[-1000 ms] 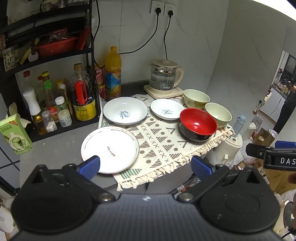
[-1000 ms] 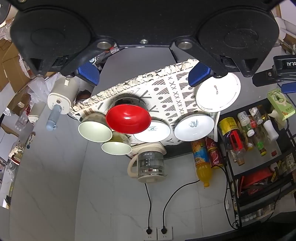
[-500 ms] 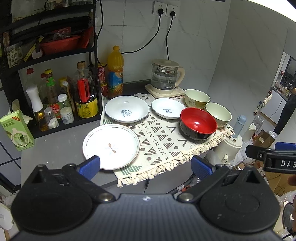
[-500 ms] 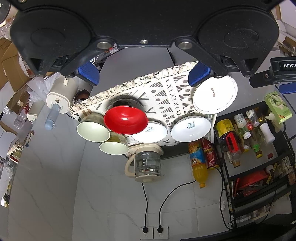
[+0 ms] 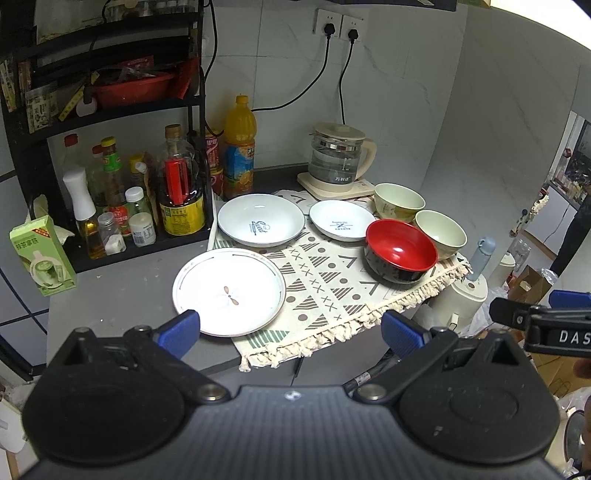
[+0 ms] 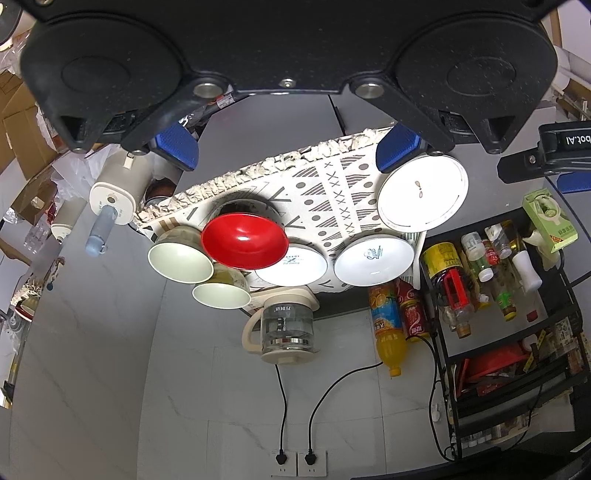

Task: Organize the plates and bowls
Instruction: 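Move both grippers toward the bowls on the patterned mat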

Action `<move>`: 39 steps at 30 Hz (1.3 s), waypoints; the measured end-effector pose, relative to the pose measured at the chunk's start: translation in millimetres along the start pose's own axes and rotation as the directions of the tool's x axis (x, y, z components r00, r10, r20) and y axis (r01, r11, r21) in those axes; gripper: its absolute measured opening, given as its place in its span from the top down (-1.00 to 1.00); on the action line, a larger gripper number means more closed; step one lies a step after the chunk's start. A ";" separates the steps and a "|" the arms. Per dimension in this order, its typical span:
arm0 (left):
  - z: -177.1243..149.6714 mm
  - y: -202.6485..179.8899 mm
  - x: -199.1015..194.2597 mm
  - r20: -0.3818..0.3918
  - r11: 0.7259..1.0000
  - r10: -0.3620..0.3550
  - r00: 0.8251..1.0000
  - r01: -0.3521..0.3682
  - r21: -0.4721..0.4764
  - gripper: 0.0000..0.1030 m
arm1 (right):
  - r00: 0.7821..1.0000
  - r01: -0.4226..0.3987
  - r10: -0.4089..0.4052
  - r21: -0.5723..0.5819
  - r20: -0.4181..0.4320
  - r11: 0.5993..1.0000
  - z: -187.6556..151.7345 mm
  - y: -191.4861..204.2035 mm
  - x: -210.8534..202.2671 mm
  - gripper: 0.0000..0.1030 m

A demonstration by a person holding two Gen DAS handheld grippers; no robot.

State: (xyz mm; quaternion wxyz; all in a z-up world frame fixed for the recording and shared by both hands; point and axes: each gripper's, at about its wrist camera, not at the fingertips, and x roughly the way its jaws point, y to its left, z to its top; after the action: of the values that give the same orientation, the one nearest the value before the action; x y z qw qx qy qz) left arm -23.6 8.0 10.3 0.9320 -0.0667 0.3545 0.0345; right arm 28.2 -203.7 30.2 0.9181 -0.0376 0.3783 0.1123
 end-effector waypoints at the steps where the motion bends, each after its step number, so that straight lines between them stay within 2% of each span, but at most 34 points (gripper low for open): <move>1: 0.3 -0.1 -0.5 0.001 1.000 0.000 1.000 0.000 0.002 -1.00 | 1.000 -0.001 0.001 -0.001 -0.001 1.000 0.2 0.1 0.0 -1.00; 39: -7.7 1.0 -0.7 0.013 1.000 0.012 1.000 -0.012 0.005 -1.00 | 1.000 -0.020 0.020 -0.003 0.011 1.000 0.4 4.5 -1.6 -1.00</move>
State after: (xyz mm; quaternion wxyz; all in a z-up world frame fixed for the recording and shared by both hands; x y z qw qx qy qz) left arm -29.3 7.9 5.0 0.9343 -0.0620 0.3489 0.0398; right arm 26.3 -199.5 31.7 0.9190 -0.0345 0.3733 0.1220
